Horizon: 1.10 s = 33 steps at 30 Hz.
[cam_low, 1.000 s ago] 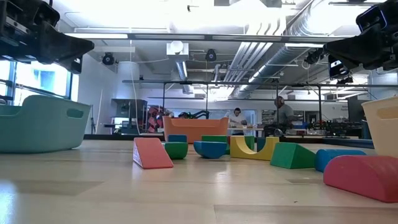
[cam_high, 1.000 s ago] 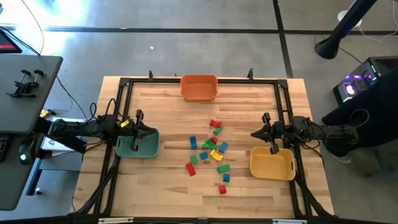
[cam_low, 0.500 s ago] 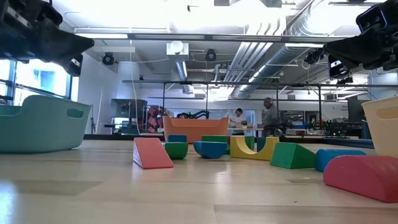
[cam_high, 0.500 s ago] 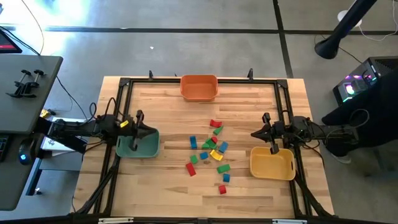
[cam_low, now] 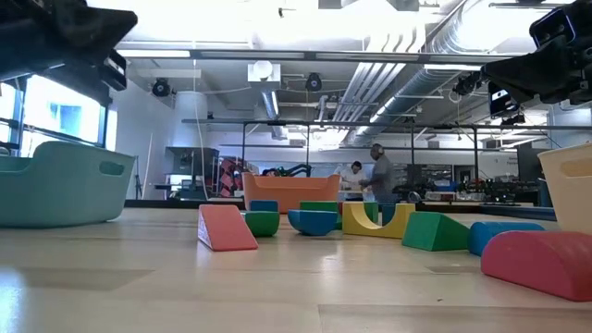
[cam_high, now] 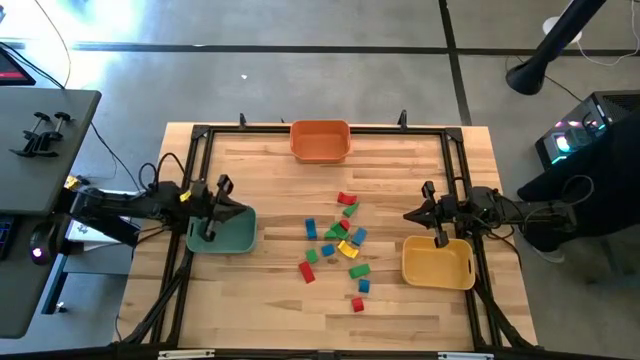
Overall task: Sort blocks by size
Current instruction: Put the blue arch block into the green bin
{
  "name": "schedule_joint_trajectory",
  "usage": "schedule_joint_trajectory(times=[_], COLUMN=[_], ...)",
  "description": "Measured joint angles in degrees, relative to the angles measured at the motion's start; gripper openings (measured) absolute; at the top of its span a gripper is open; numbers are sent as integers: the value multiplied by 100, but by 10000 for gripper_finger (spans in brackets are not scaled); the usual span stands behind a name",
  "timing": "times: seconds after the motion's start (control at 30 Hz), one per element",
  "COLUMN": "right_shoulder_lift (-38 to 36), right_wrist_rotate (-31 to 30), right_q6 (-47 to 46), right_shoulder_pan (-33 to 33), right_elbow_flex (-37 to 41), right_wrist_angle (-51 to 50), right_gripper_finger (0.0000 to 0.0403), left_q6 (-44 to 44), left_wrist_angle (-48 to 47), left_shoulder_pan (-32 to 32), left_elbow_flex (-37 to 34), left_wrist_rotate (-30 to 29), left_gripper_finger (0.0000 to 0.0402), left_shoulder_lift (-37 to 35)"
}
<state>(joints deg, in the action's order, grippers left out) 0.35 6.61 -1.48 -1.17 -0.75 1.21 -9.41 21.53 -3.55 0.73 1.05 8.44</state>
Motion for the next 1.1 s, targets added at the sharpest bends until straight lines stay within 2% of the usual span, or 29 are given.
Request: schedule_joint_trajectory(times=[0.1,0.27,0.43,0.53,0.63,0.73,0.8,0.9,1.0,1.1], right_shoulder_lift=[-1,0,0,1,1,1,0,0,0,1], right_wrist_rotate=[-2,0,0,0,-1,0,-2,-2,-2,-2], right_q6=[0,-1,0,1,-1,-1,-2,-1,-1,1], right_shoulder_pan=[0,2,2,0,1,2,0,0,2,2], right_elbow_flex=[0,0,-1,0,-2,-2,-2,-2,-1,0], right_wrist_angle=[1,1,0,0,0,-1,-2,1,-1,0], right_gripper_finger=[0,0,0,0,0,0,0,0,0,0], left_q6=[316,775,1325,1776,2134,1961,1617,1396,1201,953], left_wrist_angle=[425,407,-6,-617,-1722,-2369,-2302,-1706,-1212,-947], left_shoulder_pan=[0,48,113,153,243,366,430,439,440,444], left_elbow_flex=[24,567,1610,2380,3200,3827,4012,4061,4061,4061], left_wrist_rotate=[-291,-986,-1066,-968,-810,-780,-494,-28,2,-222], left_gripper_finger=[0,0,1,9,41,88,126,178,219,238], left_shoulder_lift=[511,1714,3216,4169,5099,5974,6534,7280,7880,8316])
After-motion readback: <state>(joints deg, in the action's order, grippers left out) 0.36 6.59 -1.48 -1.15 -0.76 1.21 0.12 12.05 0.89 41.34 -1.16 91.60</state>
